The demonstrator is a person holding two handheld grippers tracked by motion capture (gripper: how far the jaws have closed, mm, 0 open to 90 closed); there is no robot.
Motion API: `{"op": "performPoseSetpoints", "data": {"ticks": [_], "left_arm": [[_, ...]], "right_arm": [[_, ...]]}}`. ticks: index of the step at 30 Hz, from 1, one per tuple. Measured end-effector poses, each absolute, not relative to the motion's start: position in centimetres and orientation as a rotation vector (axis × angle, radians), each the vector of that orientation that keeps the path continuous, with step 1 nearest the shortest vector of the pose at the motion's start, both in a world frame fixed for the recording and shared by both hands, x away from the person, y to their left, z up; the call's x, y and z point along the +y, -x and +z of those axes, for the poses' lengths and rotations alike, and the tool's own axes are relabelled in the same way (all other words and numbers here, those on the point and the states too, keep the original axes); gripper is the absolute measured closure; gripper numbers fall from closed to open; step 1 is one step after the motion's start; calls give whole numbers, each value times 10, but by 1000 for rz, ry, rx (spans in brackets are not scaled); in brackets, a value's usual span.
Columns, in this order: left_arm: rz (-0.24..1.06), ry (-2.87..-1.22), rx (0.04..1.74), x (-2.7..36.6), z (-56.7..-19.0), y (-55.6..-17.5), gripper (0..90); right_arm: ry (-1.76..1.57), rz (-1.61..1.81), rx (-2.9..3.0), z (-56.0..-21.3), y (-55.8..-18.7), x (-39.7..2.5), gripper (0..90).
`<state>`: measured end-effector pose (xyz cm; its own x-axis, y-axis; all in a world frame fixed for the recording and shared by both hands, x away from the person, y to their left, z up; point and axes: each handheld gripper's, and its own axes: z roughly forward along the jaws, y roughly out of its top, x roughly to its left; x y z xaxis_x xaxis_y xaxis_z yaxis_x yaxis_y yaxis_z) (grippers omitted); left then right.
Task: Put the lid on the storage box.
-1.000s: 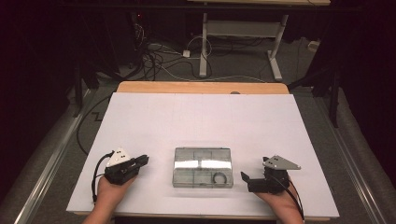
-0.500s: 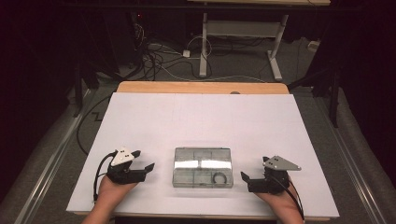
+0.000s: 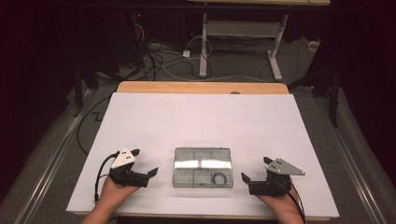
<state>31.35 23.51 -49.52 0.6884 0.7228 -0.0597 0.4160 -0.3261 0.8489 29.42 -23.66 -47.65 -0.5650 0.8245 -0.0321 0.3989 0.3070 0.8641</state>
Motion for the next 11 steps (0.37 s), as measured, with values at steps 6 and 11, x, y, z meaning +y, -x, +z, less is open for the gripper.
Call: {"op": "performPoseSetpoints", "data": {"ticks": [6, 11], "left_arm": [[402, -1949, 881, 237, -495, -314, 0], [416, -1943, 881, 237, -495, -312, 0]], "right_arm": [[-1088, 1190, 2091, -477, -294, -237, 0], [-1075, 1193, 2088, -476, -293, -236, 0]]}}
